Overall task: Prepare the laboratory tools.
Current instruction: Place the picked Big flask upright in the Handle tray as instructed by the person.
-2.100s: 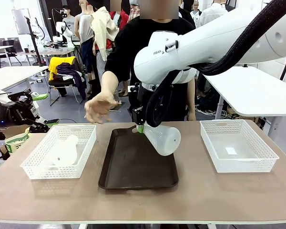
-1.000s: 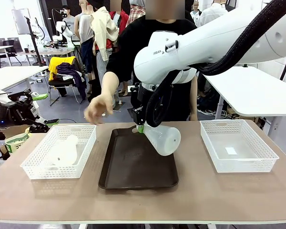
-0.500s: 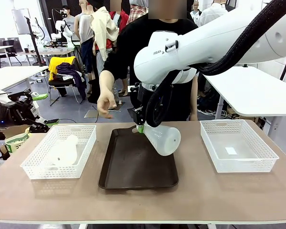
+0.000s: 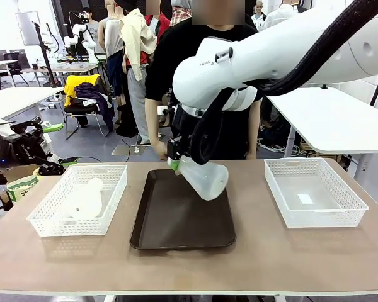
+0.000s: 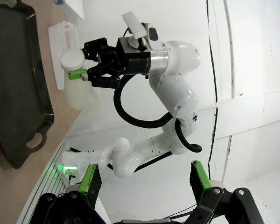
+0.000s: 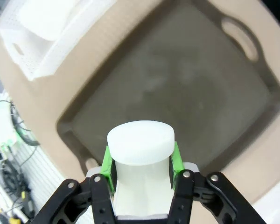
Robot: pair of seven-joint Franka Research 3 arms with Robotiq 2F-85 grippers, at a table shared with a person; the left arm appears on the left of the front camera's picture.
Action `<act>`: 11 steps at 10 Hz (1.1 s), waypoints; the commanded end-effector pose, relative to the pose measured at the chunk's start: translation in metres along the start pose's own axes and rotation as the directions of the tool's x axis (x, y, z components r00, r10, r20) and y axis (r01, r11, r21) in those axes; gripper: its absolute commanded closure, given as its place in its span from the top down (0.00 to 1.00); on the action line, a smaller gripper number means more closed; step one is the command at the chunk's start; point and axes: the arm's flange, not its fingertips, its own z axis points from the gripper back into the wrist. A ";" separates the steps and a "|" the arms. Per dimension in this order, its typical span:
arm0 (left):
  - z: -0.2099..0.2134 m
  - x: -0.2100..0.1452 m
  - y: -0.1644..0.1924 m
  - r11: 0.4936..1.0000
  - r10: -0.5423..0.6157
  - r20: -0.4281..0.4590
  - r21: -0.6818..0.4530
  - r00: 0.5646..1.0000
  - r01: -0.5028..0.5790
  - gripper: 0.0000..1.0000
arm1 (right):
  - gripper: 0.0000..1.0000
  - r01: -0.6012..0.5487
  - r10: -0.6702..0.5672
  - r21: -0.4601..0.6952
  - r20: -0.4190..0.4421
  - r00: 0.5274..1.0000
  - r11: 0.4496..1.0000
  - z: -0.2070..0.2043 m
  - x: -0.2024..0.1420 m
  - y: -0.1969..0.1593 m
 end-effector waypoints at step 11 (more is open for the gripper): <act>0.001 -0.001 -0.003 1.000 -0.006 -0.001 -0.007 1.000 0.006 1.00 | 0.00 -0.638 0.370 0.170 0.692 0.620 0.751 -0.032 -0.006 -0.056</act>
